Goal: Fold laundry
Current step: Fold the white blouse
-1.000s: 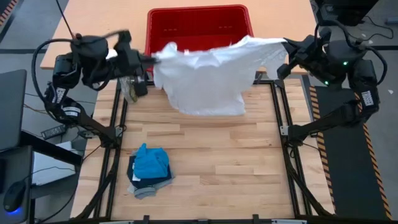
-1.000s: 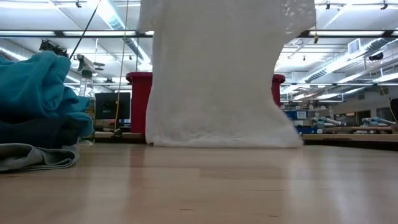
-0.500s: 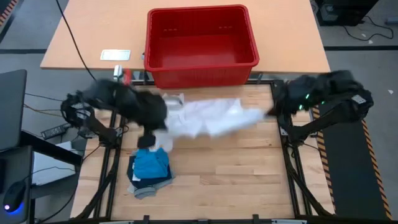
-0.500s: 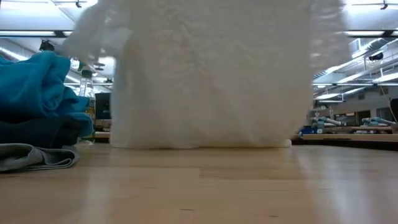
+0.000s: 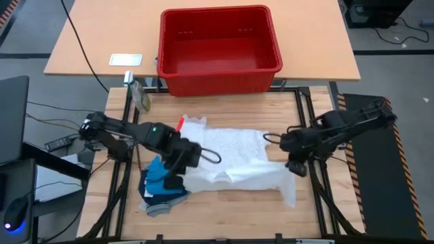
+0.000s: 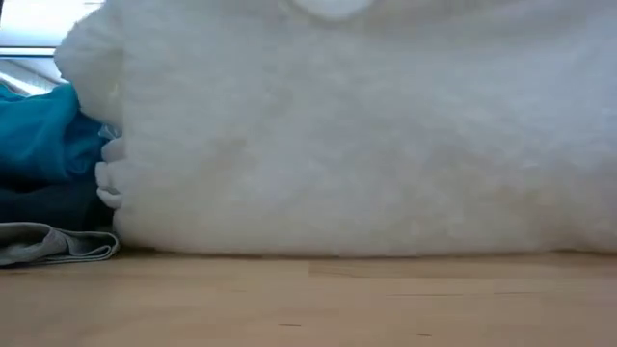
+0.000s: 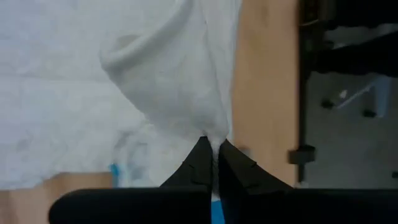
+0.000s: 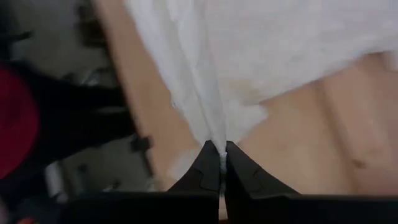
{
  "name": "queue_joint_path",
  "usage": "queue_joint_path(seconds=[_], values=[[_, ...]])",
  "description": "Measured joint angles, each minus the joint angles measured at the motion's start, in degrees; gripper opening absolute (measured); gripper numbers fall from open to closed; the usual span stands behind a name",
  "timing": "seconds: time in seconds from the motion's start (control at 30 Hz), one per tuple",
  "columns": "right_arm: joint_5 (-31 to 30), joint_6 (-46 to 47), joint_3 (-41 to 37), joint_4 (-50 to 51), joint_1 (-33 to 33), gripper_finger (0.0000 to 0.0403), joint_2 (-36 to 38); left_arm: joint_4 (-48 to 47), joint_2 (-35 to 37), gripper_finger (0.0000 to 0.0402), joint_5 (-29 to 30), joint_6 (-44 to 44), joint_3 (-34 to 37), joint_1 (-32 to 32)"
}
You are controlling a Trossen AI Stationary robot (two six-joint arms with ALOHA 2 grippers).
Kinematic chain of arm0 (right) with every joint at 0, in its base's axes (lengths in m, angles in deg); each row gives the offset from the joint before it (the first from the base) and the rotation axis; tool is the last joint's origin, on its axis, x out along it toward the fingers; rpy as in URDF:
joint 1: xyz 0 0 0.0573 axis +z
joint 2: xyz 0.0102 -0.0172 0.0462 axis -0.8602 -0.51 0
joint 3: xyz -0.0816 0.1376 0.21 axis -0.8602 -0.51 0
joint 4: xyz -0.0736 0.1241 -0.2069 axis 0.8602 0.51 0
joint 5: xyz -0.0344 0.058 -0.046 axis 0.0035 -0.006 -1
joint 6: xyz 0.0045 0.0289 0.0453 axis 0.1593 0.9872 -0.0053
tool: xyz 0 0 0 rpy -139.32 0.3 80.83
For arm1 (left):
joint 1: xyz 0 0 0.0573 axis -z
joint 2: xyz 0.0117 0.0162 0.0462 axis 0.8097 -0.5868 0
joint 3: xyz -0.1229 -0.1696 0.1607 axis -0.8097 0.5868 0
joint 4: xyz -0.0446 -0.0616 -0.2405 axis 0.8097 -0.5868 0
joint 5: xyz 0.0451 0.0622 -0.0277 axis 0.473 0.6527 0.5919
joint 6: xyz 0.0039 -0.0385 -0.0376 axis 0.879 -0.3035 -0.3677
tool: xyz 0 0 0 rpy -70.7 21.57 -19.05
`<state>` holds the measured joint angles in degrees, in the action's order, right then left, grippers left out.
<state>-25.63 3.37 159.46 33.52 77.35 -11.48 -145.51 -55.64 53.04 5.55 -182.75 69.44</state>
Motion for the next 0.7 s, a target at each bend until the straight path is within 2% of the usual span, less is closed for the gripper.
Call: queue_joint_path(seconds=[0.17, 0.3, 0.43, 0.5, 0.6, 0.7], values=[[-3.2, -4.8, -4.3, 1.7, -8.2, 0.0007, 0.2, 0.2, 0.2, 0.0011, 6.7, 7.6, 0.8, -7.8], [-4.8, -10.0, -10.7, 0.1, -16.0, 0.0007, 0.2, 1.8, 0.2, 0.0011, 7.9, 13.6, 3.5, -16.5], [-7.1, -14.9, -19.0, -7.6, -25.8, 0.0007, 0.1, 6.4, 0.3, 0.0011, 8.0, 19.1, 9.9, -24.1], [-8.2, -15.9, -22.7, -12.2, -30.1, 0.0007, 0.1, 11.9, 0.3, 0.0011, 8.1, 21.3, 13.7, -27.4], [-11.8, -15.7, -26.9, -18.5, -36.0, 0.0027, -0.1, 20.4, 0.1, 0.0020, 11.3, 21.6, 18.2, -31.9], [-14.5, -15.4, -28.8, -20.3, -40.9, 0.0067, -0.4, 25.7, 0.1, 0.0048, 15.9, 20.5, 19.6, -35.8]])
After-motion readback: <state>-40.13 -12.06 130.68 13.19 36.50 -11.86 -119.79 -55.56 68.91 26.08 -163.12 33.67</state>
